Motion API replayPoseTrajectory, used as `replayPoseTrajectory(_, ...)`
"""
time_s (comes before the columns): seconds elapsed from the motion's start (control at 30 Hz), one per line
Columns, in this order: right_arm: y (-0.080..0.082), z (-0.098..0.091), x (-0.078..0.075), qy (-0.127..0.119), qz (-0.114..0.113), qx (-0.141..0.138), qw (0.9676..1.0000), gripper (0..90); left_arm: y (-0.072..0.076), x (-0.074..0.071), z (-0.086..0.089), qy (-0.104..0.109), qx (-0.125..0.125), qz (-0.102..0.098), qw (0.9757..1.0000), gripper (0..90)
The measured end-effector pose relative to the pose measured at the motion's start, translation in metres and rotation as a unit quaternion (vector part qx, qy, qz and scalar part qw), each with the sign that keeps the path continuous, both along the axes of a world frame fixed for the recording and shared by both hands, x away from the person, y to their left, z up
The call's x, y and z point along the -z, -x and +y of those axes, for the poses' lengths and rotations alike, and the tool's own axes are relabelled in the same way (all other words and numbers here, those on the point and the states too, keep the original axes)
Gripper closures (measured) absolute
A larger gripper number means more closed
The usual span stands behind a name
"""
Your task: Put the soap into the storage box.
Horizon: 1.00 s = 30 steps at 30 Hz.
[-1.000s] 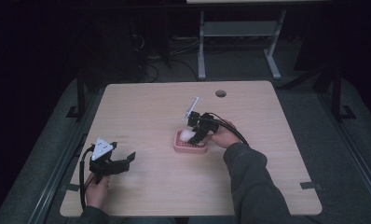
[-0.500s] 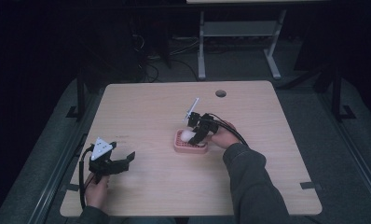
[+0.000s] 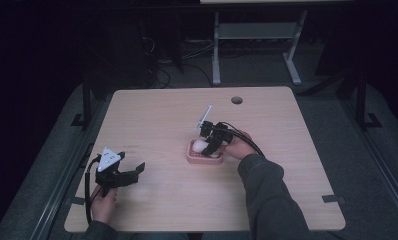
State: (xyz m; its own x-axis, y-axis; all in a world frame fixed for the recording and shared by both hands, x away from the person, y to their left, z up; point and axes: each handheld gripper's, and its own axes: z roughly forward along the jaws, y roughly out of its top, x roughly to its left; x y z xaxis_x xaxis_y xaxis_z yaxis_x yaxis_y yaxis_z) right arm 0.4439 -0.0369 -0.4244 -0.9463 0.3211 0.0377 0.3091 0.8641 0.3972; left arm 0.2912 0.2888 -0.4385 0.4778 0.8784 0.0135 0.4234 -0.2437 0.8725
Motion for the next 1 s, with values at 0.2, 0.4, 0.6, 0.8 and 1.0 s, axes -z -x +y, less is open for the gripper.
replayPoseTrajectory(0.2,0.0012,0.0018,0.001,0.004,-0.002,-0.001,1.0,48.0,-0.0001,0.0,-0.0003,-0.002,0.001,0.0,1.0,14.4)
replayPoseTrajectory(0.4,0.002,0.0027,0.0007,0.005,-0.003,-0.003,1.0,47.3,-0.0001,-0.0004,-0.0001,-0.001,0.001,0.0,1.0,14.4)
replayPoseTrajectory(0.6,0.0027,0.0024,-0.0019,-0.004,-0.005,0.002,1.0,44.8,-0.0002,0.0,-0.001,-0.001,0.001,-0.002,1.0,14.4)
replayPoseTrajectory(0.8,0.0045,0.0016,-0.003,-0.004,-0.005,0.003,1.0,43.4,0.0002,-0.0005,-0.0012,-0.002,0.001,0.0,1.0,14.4)
replayPoseTrajectory(1.0,0.0054,-0.0022,-0.0071,-0.01,-0.008,0.008,0.9999,41.7,0.0002,-0.0006,-0.0012,-0.003,0.001,0.0,1.0,14.4)
